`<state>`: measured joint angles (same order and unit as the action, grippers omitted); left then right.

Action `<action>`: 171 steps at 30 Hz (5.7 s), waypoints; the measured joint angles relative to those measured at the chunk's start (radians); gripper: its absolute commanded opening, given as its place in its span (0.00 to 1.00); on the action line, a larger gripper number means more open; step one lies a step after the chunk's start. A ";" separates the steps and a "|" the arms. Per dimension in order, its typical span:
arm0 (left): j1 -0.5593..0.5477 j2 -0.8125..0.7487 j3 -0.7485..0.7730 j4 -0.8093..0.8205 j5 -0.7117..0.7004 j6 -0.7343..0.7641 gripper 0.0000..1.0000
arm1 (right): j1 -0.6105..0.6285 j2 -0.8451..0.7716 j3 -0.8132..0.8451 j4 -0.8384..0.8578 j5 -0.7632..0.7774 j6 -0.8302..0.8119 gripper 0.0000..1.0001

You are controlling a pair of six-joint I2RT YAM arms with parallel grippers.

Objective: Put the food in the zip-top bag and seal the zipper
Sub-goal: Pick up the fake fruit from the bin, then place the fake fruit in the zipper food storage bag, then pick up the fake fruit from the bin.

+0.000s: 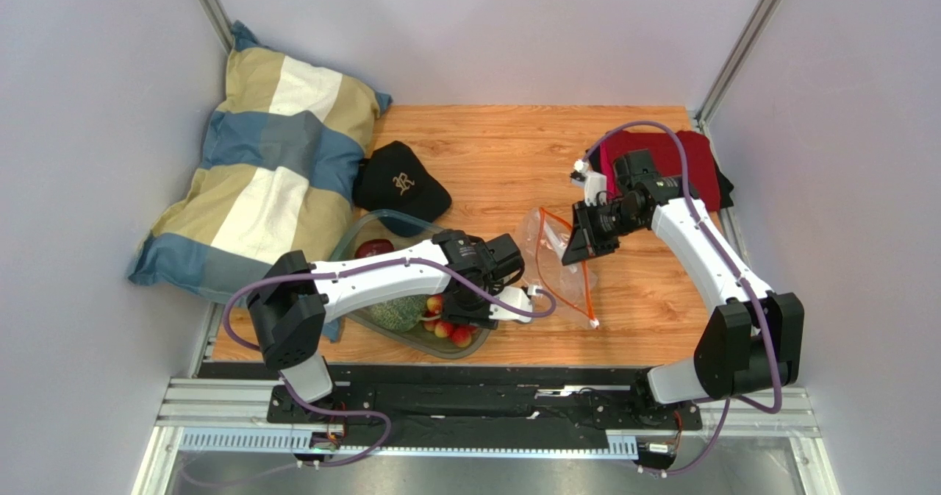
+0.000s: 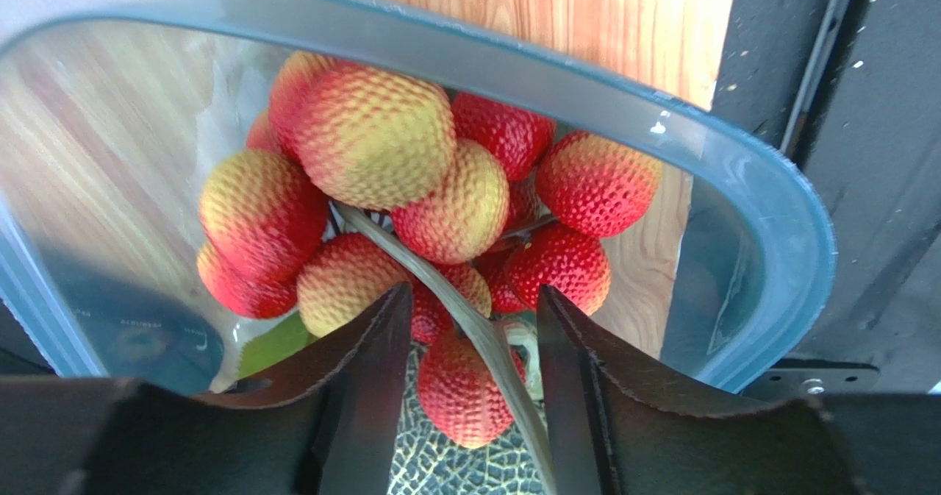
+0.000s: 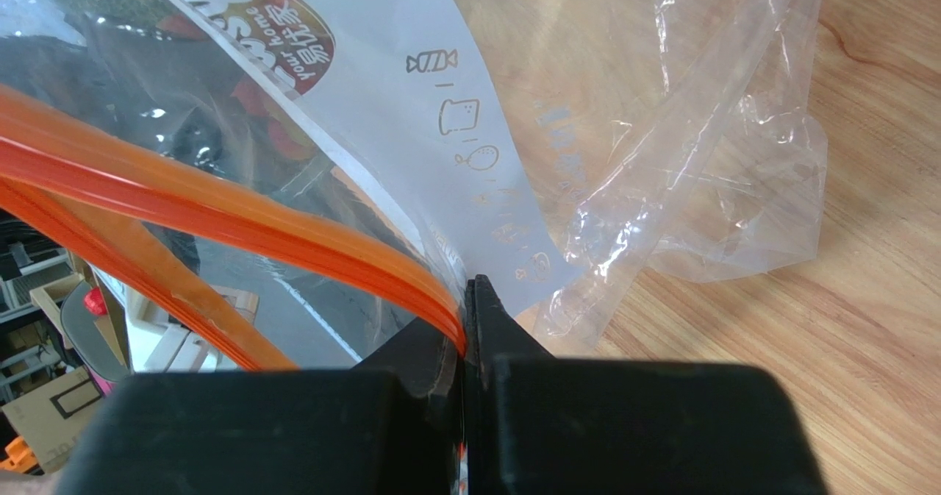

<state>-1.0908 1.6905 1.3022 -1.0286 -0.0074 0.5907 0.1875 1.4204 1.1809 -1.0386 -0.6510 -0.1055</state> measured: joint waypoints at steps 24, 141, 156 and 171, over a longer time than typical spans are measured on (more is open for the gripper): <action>0.065 -0.149 0.175 -0.276 0.029 0.002 0.00 | -0.027 -0.019 0.027 0.002 -0.109 0.121 0.00; 0.201 0.232 0.744 0.055 -0.363 -0.962 0.24 | -0.016 0.030 0.075 0.061 -0.352 0.327 0.00; 0.330 -0.304 0.212 0.384 0.110 -0.888 0.71 | -0.048 0.045 0.063 0.056 -0.414 0.276 0.00; 0.354 0.133 0.349 0.268 0.328 -0.901 0.00 | -0.096 0.039 0.046 0.031 -0.417 0.233 0.00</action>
<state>-0.7364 1.8233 1.6508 -0.7609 0.3206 -0.3099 0.0917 1.4593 1.2266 -1.0077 -1.0679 0.1276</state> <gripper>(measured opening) 0.096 0.011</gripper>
